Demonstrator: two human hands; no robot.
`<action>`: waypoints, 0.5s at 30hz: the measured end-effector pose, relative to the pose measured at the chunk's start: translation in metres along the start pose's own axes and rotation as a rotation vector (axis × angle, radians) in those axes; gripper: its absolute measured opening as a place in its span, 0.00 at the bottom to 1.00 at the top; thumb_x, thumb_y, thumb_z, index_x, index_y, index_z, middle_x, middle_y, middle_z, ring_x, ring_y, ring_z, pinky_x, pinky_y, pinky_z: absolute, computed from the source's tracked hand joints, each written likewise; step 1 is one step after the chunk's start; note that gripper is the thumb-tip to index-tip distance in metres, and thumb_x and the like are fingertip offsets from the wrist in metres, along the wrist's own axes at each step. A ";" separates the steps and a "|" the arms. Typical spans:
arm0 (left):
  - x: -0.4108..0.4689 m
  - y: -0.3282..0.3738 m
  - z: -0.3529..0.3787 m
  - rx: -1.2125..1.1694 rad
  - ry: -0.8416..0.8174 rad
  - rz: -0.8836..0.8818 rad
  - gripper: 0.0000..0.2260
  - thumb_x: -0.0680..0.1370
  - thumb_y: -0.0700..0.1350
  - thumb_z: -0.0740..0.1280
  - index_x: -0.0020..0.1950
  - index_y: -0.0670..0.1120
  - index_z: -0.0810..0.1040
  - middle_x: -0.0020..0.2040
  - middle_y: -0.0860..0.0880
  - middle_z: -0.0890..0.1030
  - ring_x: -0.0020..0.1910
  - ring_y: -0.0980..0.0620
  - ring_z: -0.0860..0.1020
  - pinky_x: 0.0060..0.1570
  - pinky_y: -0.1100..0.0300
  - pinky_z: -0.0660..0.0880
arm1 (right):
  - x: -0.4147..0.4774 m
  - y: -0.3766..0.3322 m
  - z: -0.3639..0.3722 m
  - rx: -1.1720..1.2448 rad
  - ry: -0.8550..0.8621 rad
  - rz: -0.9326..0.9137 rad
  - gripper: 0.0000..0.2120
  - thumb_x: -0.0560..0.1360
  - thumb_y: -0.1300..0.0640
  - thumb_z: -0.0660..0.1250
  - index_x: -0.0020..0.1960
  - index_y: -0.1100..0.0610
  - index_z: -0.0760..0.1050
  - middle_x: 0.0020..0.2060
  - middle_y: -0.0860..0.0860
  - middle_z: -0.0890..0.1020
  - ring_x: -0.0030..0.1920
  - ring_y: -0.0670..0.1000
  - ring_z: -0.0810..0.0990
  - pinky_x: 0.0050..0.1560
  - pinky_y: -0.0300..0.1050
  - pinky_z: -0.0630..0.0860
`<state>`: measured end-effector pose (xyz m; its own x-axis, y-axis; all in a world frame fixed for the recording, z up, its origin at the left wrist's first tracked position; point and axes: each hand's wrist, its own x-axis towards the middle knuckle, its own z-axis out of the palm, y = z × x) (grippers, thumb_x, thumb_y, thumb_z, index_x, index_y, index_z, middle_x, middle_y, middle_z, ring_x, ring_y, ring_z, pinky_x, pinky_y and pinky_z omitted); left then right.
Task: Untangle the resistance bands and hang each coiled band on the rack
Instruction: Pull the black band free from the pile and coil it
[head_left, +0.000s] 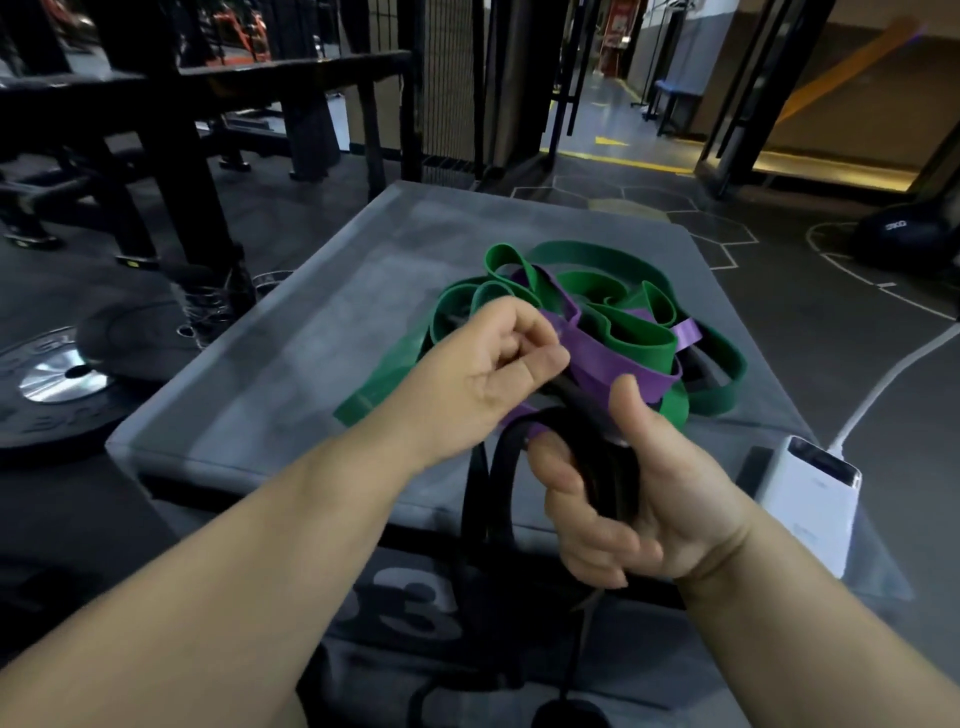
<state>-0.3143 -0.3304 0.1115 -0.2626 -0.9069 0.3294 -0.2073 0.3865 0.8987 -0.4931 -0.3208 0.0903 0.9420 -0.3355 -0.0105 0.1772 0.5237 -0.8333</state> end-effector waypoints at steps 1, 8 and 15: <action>0.000 -0.003 0.002 -0.011 -0.015 0.001 0.07 0.78 0.49 0.63 0.51 0.47 0.74 0.42 0.51 0.79 0.40 0.61 0.76 0.43 0.68 0.72 | 0.000 -0.001 0.000 0.015 -0.027 0.002 0.28 0.74 0.31 0.62 0.44 0.58 0.72 0.23 0.49 0.71 0.19 0.46 0.62 0.28 0.37 0.72; -0.014 -0.014 0.012 -0.168 -0.211 -0.178 0.33 0.72 0.70 0.55 0.59 0.46 0.78 0.47 0.54 0.81 0.49 0.60 0.79 0.54 0.65 0.74 | -0.006 -0.017 -0.003 0.066 0.006 0.006 0.23 0.79 0.37 0.59 0.40 0.56 0.71 0.24 0.47 0.63 0.20 0.45 0.61 0.29 0.38 0.72; -0.007 -0.006 0.001 -0.097 -0.165 -0.036 0.21 0.67 0.63 0.71 0.49 0.49 0.75 0.40 0.50 0.76 0.39 0.54 0.74 0.44 0.52 0.73 | -0.009 -0.017 -0.002 0.093 0.151 0.062 0.24 0.72 0.33 0.66 0.37 0.54 0.73 0.22 0.45 0.70 0.19 0.42 0.67 0.28 0.38 0.72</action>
<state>-0.3126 -0.3260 0.1037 -0.4095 -0.8769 0.2518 -0.1295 0.3291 0.9354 -0.5049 -0.3286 0.1034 0.8997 -0.4104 -0.1489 0.1522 0.6146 -0.7740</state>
